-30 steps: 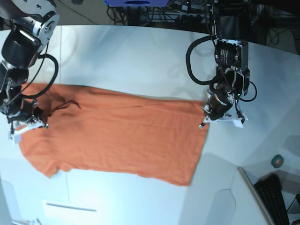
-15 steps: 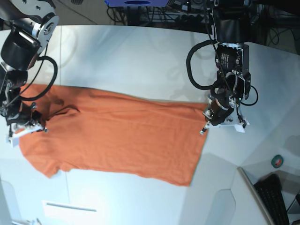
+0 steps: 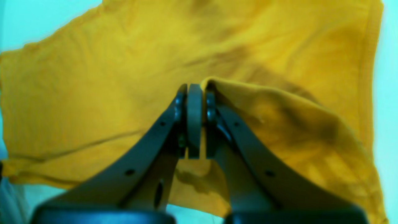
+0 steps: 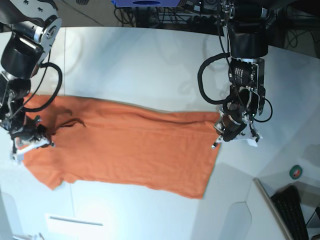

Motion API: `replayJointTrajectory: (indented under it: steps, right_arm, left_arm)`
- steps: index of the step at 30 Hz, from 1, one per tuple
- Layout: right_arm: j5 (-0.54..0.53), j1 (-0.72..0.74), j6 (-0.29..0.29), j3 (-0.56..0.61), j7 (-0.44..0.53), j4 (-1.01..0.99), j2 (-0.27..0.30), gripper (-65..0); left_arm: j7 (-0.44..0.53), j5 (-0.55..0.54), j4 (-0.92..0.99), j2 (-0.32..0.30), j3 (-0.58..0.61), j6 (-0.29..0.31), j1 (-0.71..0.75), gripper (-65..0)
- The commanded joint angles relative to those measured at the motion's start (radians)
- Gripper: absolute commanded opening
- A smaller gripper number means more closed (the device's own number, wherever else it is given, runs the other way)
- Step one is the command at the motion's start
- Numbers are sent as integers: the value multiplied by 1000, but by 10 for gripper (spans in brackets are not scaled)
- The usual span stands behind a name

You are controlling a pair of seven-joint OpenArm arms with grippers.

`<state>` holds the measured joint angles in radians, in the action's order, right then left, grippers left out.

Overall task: Layout the t-shirt on the table in an organized manner, then fold the t-shirt properly
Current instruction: 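Drag the held shirt edges toward the table center to smooth it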

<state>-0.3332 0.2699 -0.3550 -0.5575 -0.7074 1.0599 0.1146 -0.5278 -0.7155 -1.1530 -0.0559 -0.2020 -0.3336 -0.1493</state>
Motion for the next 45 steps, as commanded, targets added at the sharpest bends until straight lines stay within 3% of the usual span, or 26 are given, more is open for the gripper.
replayJointTrajectory:
  steps: [1,5,9,13,15,17,19,21,22,27,34,35,38,41,45]
  right_arm:
    - [-16,21,-3,6,16,15,12,-650]
    - [-16,19,6,7,16,15,10,-650]
    - [-16,18,92,7,16,15,10,-650]
    - [-16,10,130,7,15,21,10,-650]
    - [-17,-4,132,7,15,36,10,-624]
    - [-20,-21,132,6,16,64,10,-489]
    - [-20,-41,130,-14,18,118,4,-423]
    - [-22,-67,123,-60,18,196,-10,-422]
    - [-22,-77,121,-78,18,231,-23,-420]
    - [-24,-172,119,-108,13,402,-54,-414]
    - [-24,-286,119,-111,13,471,-77,-438]
    - [-24,-291,119,-109,15,468,-77,-467]
    - [-24,-298,119,-106,15,461,-79,-650]
    - [-24,-295,119,-111,15,451,-92,-650]
    - [-24,-295,119,-106,15,446,-94,-650]
  left_arm:
    - [13,-3,-14,-6,0,9,-23,-650]
    - [10,-3,-15,-8,0,9,-22,-650]
    - [7,-3,-17,-9,0,9,-23,-650]
    - [7,-6,-18,-9,0,9,-25,-650]
    - [7,-6,-18,-8,0,9,-25,-484]
    - [10,-8,-20,-8,0,9,-25,-299]
    - [11,-8,-23,-9,-1,17,-25,-130]
    - [13,-8,-69,-9,-1,23,-22,-7]
    - [13,-8,-106,-9,0,38,-16,0]
    - [11,-8,-310,-9,-7,181,95,0]
    - [8,-3,-281,-31,0,195,196,-20]
    - [10,-3,-269,-31,-3,195,198,-69]
    - [10,-3,-232,-26,-7,195,190,-270]
    - [10,-8,-196,-25,-1,195,162,-477]
    - [7,-10,-120,-9,-9,195,110,-650]
